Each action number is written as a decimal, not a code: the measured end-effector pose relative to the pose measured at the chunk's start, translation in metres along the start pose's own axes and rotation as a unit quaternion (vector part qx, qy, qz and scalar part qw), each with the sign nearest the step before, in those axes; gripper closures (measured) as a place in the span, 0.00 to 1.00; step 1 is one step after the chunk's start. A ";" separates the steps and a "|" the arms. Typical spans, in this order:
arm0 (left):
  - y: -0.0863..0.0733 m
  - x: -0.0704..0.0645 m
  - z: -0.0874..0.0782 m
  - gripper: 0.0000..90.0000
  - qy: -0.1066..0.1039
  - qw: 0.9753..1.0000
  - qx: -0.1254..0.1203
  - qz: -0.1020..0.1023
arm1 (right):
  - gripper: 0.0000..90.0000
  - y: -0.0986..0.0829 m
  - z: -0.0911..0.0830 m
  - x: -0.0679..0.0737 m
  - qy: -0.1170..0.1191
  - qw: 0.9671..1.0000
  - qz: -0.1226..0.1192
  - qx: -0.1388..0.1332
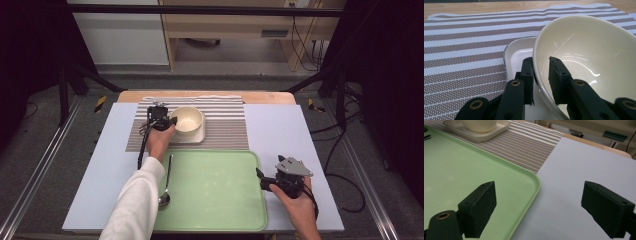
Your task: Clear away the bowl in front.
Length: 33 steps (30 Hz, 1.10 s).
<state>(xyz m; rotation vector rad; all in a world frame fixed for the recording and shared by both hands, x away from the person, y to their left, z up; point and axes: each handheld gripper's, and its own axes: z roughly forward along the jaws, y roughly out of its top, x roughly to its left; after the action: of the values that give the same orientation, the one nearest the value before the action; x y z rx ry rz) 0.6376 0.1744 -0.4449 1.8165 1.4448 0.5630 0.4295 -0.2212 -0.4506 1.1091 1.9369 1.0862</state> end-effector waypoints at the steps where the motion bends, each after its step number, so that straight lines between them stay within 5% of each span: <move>1: 0.000 0.000 0.000 0.83 -0.001 1.000 -0.001 -0.003 | 0.14 0.000 0.000 0.000 -0.001 1.000 0.000 0.000; 8: 0.000 -0.001 0.001 0.87 0.005 1.000 -0.003 -0.003 | 0.15 0.000 0.000 0.000 0.000 1.000 0.001 0.001; 24: 0.002 0.004 -0.001 0.92 -0.018 0.998 0.007 -0.051 | 0.15 0.000 0.001 0.001 0.008 1.000 -0.003 0.001; 33: 0.004 -0.001 -0.005 0.92 -0.011 0.999 -0.005 -0.030 | 0.15 0.000 0.001 0.001 0.007 1.000 -0.001 0.000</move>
<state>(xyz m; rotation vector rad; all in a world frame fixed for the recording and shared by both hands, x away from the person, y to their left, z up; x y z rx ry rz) 0.6363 0.1744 -0.4390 1.7603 1.4753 0.5178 0.4301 -0.2202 -0.4516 1.1010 1.9488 1.0965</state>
